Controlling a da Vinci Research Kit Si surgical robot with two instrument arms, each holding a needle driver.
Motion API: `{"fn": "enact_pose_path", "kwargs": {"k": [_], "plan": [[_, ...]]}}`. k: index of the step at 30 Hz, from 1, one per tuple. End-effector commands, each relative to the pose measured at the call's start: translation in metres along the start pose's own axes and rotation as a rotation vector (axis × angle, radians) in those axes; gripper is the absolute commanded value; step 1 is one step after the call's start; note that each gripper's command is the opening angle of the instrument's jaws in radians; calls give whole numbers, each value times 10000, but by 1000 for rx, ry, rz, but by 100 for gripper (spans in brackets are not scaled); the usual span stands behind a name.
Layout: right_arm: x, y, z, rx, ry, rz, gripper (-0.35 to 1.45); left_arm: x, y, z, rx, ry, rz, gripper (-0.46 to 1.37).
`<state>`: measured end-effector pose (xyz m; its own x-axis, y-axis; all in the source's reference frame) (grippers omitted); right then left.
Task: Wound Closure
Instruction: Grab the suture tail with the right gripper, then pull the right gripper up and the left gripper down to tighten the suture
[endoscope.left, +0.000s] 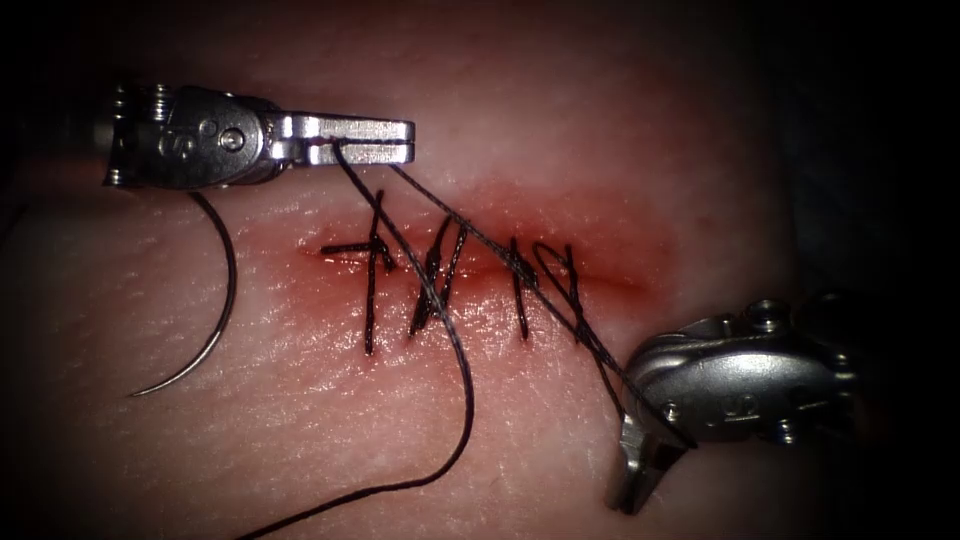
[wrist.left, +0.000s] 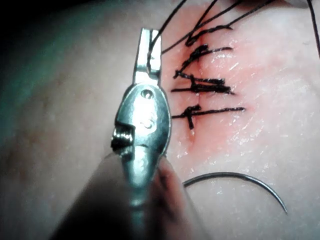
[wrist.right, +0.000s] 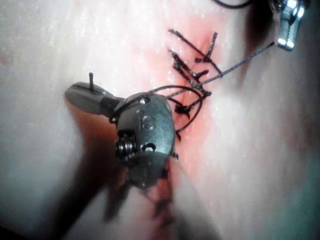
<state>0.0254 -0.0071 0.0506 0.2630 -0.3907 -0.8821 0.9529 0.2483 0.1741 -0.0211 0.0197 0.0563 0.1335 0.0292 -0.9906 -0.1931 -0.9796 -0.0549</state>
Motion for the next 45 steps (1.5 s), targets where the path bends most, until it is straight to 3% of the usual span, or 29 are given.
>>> {"fn": "enact_pose_path", "kwargs": {"k": [1,10,25,30,36,45], "plan": [[-1,1,-1,-6,1,-5,-35,0,0,0,-7,0,1,-35],[-3,3,-16,-41,30,31,-35,-1,5,-1,-8,1,-19,-35],[-5,18,-86,-268,178,223,-35,-4,52,1,-9,4,-99,-35],[-13,28,-95,-319,199,283,-35,-5,79,8,-26,-2,-128,-35],[-29,34,-106,-370,218,339,-35,-1,129,26,-77,-17,-160,-35],[-46,37,-119,-430,230,390,-35,21,190,55,-151,6,-203,-35]]}}
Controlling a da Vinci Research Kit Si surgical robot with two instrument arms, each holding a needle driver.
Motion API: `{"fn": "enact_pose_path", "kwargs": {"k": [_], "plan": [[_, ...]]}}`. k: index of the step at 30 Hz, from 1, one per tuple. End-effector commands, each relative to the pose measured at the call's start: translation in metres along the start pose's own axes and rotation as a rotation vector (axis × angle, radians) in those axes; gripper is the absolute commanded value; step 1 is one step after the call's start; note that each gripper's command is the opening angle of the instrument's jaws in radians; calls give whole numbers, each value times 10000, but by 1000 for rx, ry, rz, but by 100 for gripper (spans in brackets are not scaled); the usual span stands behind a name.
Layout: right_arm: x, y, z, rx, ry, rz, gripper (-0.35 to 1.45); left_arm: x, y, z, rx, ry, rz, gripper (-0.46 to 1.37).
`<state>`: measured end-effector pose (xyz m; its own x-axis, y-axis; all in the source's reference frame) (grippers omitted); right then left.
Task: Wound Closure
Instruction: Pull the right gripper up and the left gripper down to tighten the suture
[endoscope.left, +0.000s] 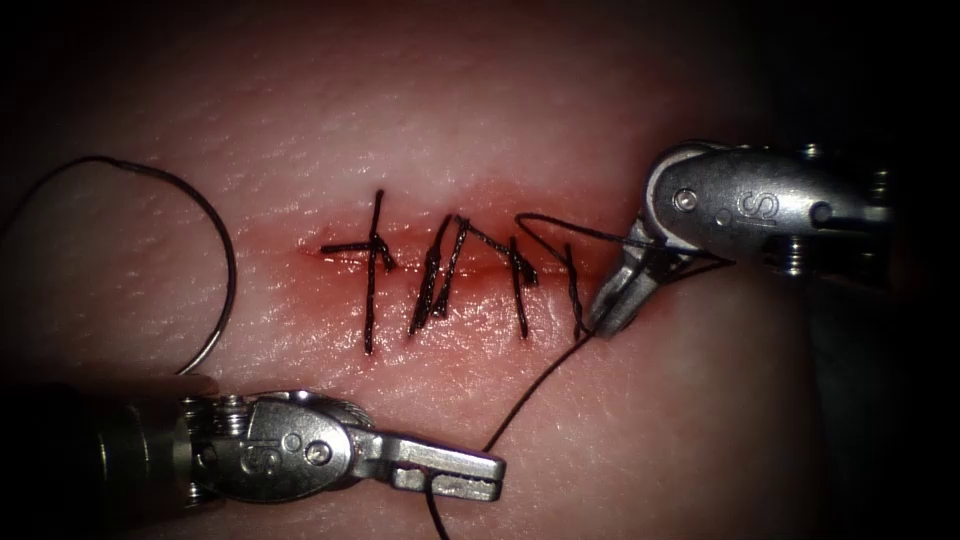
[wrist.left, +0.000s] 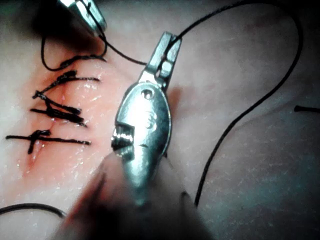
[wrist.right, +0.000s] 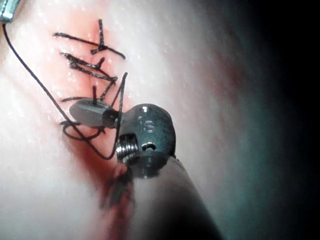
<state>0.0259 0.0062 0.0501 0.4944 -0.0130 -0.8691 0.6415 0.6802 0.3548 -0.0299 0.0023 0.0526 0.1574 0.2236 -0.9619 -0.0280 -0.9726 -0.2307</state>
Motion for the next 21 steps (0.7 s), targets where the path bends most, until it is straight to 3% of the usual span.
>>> {"fn": "enact_pose_path", "kwargs": {"k": [1,15,21], "plan": [[0,1,-1,-17,3,7,-35,2,7,2,-19,6,-9,-35],[-13,17,-4,-127,27,106,-35,3,68,22,-81,4,-63,-35],[-18,22,1,-171,45,143,-35,-10,119,29,-162,26,-121,-35]]}}
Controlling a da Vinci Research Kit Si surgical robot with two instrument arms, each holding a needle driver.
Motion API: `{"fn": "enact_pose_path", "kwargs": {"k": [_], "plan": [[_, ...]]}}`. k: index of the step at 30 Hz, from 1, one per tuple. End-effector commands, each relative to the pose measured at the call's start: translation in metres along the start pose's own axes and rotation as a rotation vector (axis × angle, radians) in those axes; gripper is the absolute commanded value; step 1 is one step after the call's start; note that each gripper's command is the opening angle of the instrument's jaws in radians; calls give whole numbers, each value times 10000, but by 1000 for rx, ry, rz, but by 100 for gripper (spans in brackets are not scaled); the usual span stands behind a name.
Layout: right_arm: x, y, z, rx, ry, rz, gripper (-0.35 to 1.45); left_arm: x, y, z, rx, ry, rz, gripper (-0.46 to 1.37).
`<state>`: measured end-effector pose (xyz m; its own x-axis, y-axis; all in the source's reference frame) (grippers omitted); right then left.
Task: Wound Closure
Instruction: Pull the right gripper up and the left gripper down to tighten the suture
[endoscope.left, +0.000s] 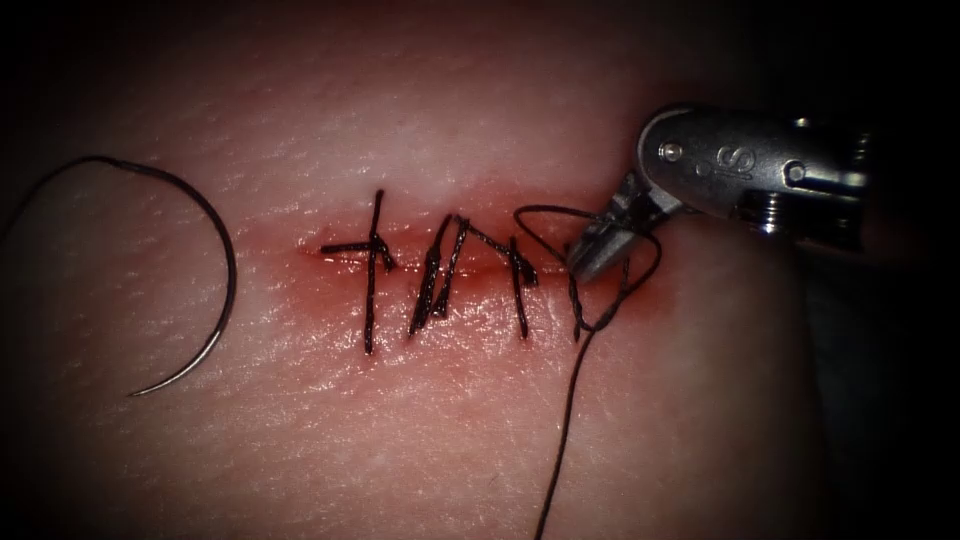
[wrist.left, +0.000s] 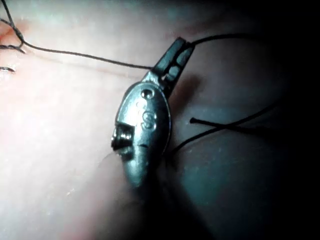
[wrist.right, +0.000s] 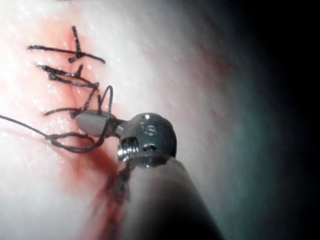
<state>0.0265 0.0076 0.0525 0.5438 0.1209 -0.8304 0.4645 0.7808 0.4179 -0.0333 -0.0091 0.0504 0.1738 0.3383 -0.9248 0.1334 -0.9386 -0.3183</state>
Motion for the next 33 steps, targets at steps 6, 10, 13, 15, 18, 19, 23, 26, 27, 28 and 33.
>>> {"fn": "enact_pose_path", "kwargs": {"k": [6,10,13,15,18,19,23,26,27,28,33], "plan": [[-3,4,-1,-36,4,26,-35,-21,49,13,-104,17,-43,-35],[-5,10,-4,-63,11,53,-35,-25,69,22,-164,30,-58,-35],[-6,14,-7,-80,13,59,-35,-23,81,26,-215,43,-68,-35],[-8,18,-8,-99,20,58,-35,-19,93,29,-278,58,-80,-35],[-8,21,-9,-122,25,67,-35,-11,113,31,-388,83,-105,-35],[-8,22,-9,-124,28,68,-35,-10,115,32,-398,86,-105,-35],[-8,26,-8,-133,28,65,-35,3,142,33,-508,108,-124,-35],[-8,28,-7,-138,30,66,-35,12,162,34,-583,116,-141,-35],[-9,29,-6,-139,29,66,-35,15,172,35,-618,126,-145,-35],[-10,30,-6,-140,28,66,-35,15,179,35,-636,130,-150,-35],[-18,34,-7,-159,19,59,-35,3,215,39,-723,110,-189,-35]]}}
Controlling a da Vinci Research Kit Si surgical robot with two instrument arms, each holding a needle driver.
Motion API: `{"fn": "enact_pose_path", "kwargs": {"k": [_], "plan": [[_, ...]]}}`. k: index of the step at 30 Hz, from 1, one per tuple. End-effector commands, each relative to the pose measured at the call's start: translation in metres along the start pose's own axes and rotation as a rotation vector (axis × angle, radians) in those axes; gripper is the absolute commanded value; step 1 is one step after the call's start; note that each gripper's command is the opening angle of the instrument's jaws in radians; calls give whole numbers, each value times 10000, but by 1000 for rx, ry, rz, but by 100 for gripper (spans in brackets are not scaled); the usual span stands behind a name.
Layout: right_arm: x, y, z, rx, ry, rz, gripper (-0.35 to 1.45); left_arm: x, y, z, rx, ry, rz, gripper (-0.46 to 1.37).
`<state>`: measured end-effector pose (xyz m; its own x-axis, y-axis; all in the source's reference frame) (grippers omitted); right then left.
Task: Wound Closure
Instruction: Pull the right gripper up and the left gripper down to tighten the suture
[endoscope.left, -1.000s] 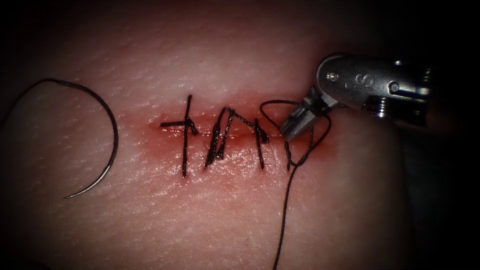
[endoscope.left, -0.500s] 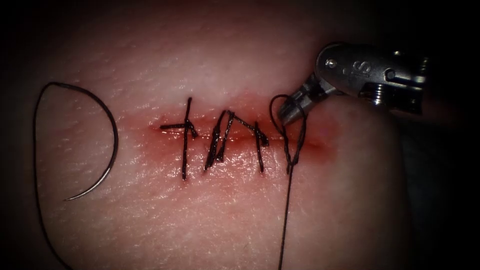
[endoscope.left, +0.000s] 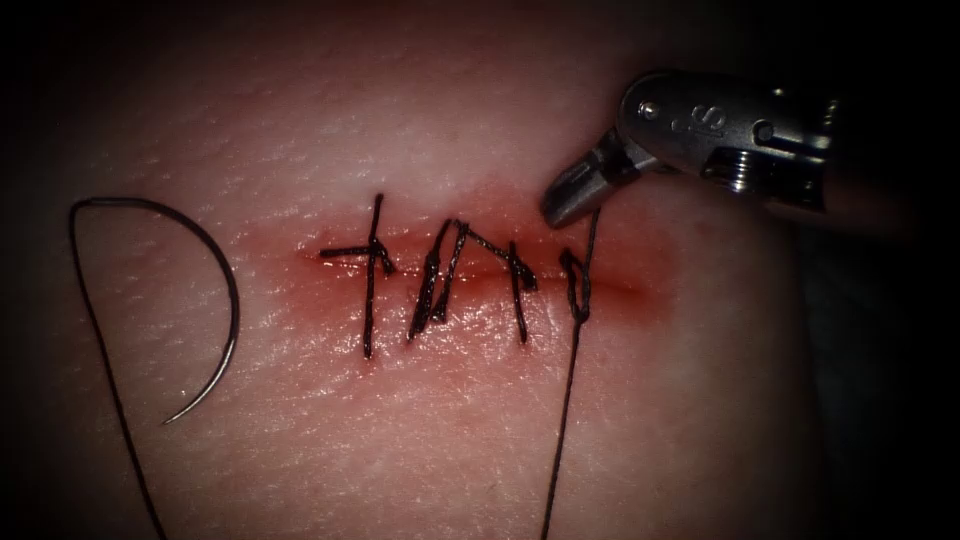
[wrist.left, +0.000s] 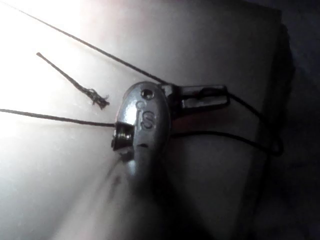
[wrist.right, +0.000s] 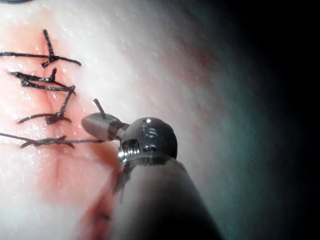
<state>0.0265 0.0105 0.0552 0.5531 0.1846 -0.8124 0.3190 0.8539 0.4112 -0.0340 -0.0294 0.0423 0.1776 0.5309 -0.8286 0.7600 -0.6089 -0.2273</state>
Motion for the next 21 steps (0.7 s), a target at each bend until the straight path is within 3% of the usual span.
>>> {"fn": "enact_pose_path", "kwargs": {"k": [1,9,21], "plan": [[-1,0,0,-11,-3,-3,-35,-4,0,1,-23,-4,-6,-35],[-1,3,-2,-20,-5,-13,-35,-15,28,11,-54,-14,-51,-35],[-6,13,-6,-92,-32,-81,-35,-23,36,24,-72,-22,-77,-35]]}}
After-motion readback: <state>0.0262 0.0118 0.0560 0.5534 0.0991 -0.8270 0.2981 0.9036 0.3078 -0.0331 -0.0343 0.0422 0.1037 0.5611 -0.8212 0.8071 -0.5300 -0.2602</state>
